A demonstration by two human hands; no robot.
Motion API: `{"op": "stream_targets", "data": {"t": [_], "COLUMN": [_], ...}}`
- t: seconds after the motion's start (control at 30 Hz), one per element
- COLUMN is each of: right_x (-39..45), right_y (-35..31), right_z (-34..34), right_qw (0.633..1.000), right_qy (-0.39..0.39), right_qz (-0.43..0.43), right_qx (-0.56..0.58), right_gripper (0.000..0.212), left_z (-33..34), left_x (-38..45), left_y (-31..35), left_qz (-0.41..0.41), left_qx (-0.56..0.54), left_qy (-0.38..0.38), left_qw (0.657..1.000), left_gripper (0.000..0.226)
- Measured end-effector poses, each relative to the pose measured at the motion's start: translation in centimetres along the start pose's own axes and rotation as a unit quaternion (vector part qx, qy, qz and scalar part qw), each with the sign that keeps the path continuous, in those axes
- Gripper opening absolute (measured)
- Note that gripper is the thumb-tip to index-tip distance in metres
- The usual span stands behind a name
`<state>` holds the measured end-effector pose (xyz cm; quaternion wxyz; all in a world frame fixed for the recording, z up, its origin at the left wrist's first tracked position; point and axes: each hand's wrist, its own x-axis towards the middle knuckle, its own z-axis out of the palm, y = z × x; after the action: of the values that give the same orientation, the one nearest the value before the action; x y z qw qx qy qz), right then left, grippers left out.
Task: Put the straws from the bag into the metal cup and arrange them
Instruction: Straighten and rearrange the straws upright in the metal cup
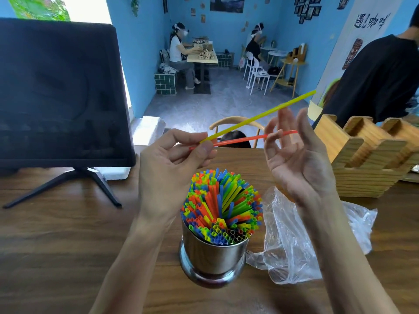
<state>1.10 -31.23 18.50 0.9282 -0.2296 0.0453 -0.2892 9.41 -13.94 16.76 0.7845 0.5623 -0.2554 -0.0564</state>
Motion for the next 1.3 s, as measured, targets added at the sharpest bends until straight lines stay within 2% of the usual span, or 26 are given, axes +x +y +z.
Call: {"op": "stream_targets", "data": {"t": [0.07,0.13,0.2,0.27,0.4,0.5,0.67,0.87,1.0,1.17,1.23,1.3], "right_x": [-0.2,-0.4,-0.6,-0.8,-1.2,-1.1,-0.7,-0.1,0.1,0.0,-0.2,-0.7], "right_y": [0.8,1.5,1.5,1.1,-0.2,-0.8,-1.2,-2.0,-2.4,-1.8,-1.0,0.1], "right_z": [0.3,0.4,0.7,1.3,2.3,2.9,3.1,3.3,3.6,3.3,2.5,1.4], "right_qw": [0.997,0.982,0.954,0.933,0.9,0.88,0.849,0.814,0.797,0.737,0.709,0.647], "right_qy": [-0.025,-0.049,-0.059,-0.059,-0.07,-0.078,-0.105,-0.111,-0.109,-0.148,-0.164,-0.191], "right_qz": [0.009,0.001,-0.036,-0.067,-0.096,-0.104,-0.087,-0.124,-0.144,-0.133,-0.118,-0.089], "right_qx": [-0.067,-0.184,-0.292,-0.347,-0.42,-0.456,-0.511,-0.556,-0.577,-0.646,-0.676,-0.732], "right_gripper": [0.027,0.04,0.036,0.026,0.017,0.015,0.024,0.033,0.037,0.019,0.021,0.023], "left_z": [0.1,0.1,0.0,-0.3,-0.7,-1.1,-1.5,-1.4,-1.6,-1.7,-2.0,-2.0], "left_x": [-0.2,-0.4,-0.5,-0.4,-0.4,-0.4,-0.7,-1.1,-1.2,-0.7,-0.4,-0.1], "left_y": [-0.2,-0.3,-0.4,-0.5,-0.3,0.0,0.5,-0.3,-0.2,-0.2,-0.3,-0.3], "left_qz": [0.009,0.013,0.02,0.017,0.014,0.031,0.06,0.086,0.085,0.123,0.132,0.131], "left_qx": [0.003,0.02,0.056,0.091,0.107,0.121,0.144,0.221,0.273,0.347,0.342,0.306], "left_qy": [0.008,0.002,-0.013,-0.036,-0.112,-0.139,-0.196,-0.171,-0.182,-0.224,-0.2,-0.157], "left_qw": [1.0,1.0,0.998,0.995,0.988,0.982,0.968,0.956,0.941,0.902,0.908,0.93], "left_gripper": [0.013,0.014,0.015,0.012,0.009,0.015,0.021,0.02,0.025,0.034,0.028,0.021]}}
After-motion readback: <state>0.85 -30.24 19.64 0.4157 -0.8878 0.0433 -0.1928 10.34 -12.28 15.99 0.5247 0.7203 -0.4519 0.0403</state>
